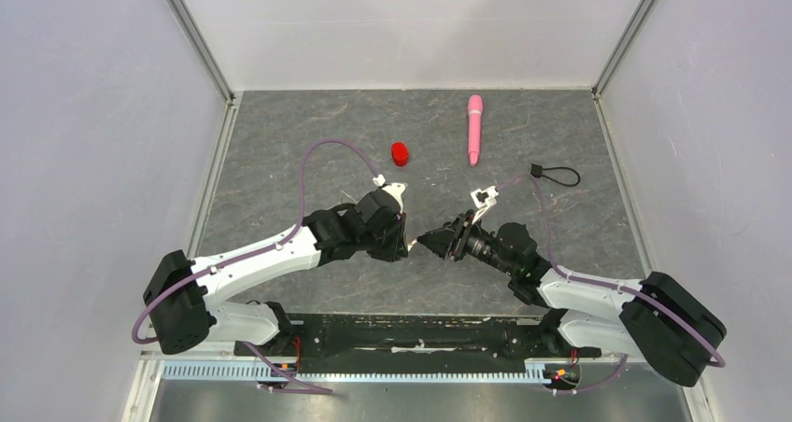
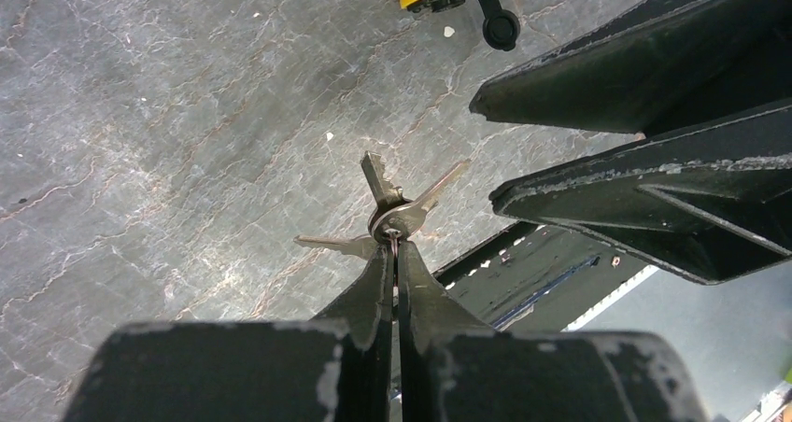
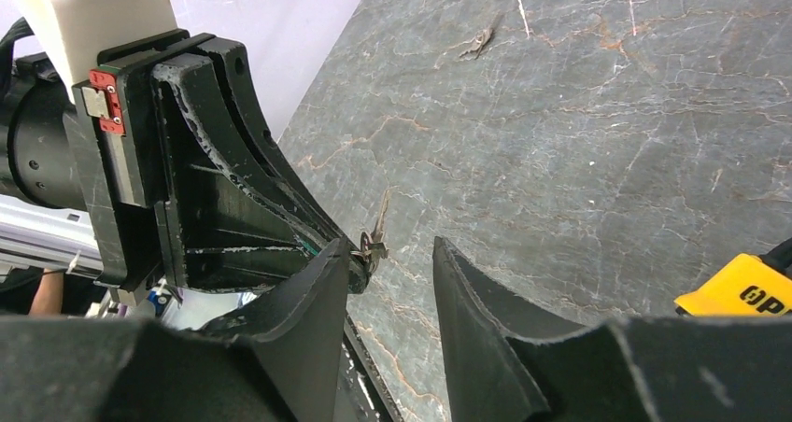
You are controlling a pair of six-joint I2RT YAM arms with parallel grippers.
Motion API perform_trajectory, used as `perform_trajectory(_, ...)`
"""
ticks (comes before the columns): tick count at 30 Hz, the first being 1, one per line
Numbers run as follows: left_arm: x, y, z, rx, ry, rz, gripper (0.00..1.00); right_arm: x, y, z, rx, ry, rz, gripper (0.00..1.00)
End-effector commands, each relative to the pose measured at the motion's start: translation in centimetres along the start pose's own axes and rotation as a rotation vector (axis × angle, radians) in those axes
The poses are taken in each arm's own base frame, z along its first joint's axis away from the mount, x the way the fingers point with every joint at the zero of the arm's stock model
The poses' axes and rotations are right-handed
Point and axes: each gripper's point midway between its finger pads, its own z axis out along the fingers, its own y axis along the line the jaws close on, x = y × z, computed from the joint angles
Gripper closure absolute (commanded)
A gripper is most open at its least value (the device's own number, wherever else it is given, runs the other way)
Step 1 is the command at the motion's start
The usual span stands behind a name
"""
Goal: Unlock with the key
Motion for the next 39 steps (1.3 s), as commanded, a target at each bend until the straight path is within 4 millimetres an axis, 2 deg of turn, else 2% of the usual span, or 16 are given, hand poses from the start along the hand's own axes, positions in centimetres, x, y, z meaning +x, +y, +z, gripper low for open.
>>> perform_trajectory(1, -1.5, -1.9, -0.7, 0.069, -0.053, -0.036, 0.98, -1.6, 2.3, 0.4, -0.094, -0.050, -0.003, 0.61)
perform_trajectory(7, -1.3, -2.5, -0.9, 0.103, -0.041, -0.042, 0.98, -1.6, 2.7, 0.5, -0.115, -0.047, 0.014, 0.65)
perform_trajectory(12, -1.5, -3.1, -1.1, 0.127, -0.047, -0.053, 0.98, -1.3, 2.3, 0.5, -0.100, -0.044, 0.025, 0.68)
perform_trajectory(17, -1.6, -3.2, -1.3, 0.133, -0.052, -0.059, 0.98, -1.3, 1.8, 0.4, -0.078, -0.051, 0.025, 0.69)
perform_trajectory(26, -1.6, -3.3, -1.0, 0.133, -0.045, -0.071, 0.98, -1.5, 2.2, 0.2, -0.094, -0.056, 0.026, 0.75)
perform_trajectory(32, -1.5, -3.5, -0.8, 0.142, -0.042, -0.084, 0.98, -1.5, 2.1, 0.1, -0.090, -0.061, 0.024, 0.84)
perform_trajectory(37, -1.6, -3.5, -0.9, 0.145, -0.047, -0.088, 0.98, -1.6, 2.1, 0.1, -0.090, -0.064, 0.021, 1.00)
perform_trajectory(39, -1.5, -3.5, -0.9, 0.148, -0.049, -0.089, 0.97, -1.7, 2.2, 0.1, -0.091, -0.067, 0.017, 1.00)
